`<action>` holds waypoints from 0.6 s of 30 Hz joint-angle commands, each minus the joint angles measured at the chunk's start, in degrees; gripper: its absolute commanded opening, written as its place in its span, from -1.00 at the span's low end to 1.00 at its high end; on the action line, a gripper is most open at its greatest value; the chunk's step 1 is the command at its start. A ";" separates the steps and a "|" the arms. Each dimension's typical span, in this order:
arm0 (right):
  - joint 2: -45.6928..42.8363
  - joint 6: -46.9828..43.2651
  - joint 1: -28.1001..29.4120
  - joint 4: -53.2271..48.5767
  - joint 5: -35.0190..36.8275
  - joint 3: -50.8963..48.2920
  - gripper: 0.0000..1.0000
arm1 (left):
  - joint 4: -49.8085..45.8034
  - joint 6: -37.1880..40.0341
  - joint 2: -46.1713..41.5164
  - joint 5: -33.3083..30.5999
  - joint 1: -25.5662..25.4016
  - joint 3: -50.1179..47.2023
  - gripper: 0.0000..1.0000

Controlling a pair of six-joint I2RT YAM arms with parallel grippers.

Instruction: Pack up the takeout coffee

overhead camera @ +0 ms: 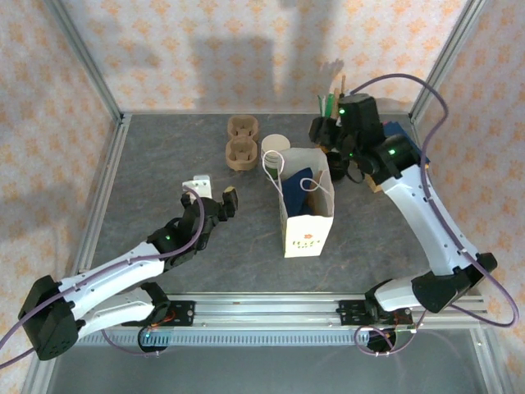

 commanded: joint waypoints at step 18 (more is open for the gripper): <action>7.14 -1.17 -35.45 21.94 -4.31 -18.02 0.62 | -0.87 0.03 -1.47 -3.81 0.29 1.14 0.79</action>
